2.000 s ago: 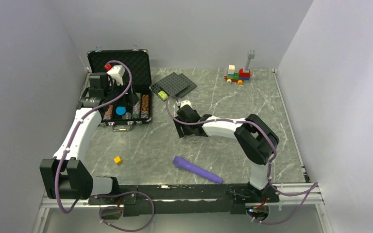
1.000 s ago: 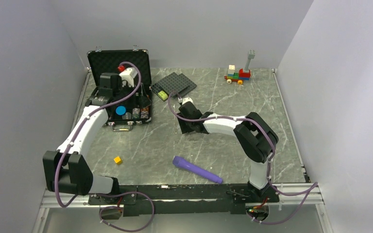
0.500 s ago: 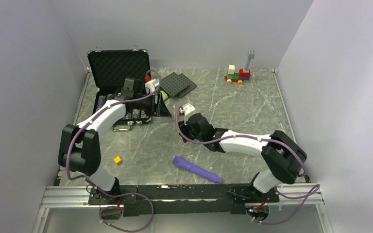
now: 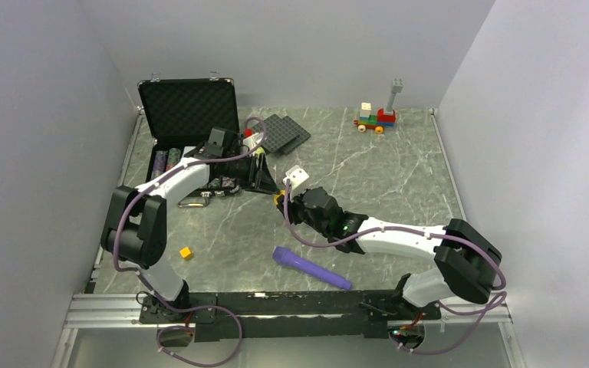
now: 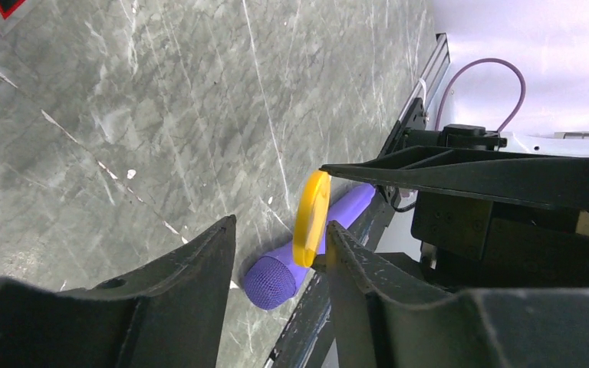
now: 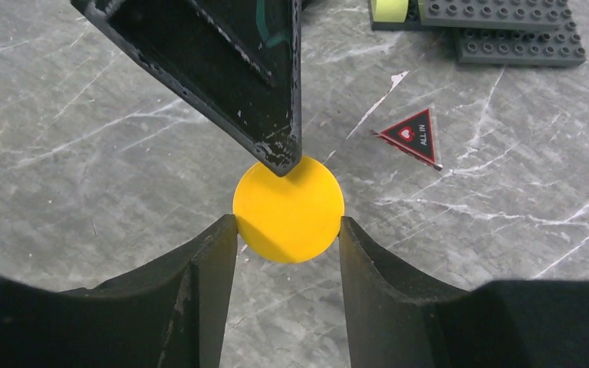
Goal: Pack up texas hold em set
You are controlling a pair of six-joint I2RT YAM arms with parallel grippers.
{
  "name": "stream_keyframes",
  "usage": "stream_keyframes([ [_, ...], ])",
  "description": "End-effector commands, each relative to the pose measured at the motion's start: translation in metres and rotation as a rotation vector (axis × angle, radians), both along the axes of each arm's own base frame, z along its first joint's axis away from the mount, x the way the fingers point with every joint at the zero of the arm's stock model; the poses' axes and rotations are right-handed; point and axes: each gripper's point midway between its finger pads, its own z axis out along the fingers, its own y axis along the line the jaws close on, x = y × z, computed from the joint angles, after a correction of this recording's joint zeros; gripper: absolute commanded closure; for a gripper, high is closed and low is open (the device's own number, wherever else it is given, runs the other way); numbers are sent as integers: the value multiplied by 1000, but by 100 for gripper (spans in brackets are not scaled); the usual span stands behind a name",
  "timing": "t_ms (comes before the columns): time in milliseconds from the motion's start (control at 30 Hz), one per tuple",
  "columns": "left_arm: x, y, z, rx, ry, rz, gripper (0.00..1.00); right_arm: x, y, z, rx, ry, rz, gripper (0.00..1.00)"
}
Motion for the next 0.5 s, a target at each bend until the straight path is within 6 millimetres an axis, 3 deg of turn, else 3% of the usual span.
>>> stream_keyframes([
  [0,-5,-12,6,-44,-4,-59,51,4,1,26,53,-78,-17,71],
  [467,-17,-25,3,-108,55,-126,79,4,-2,23,47,-84,-32,72],
])
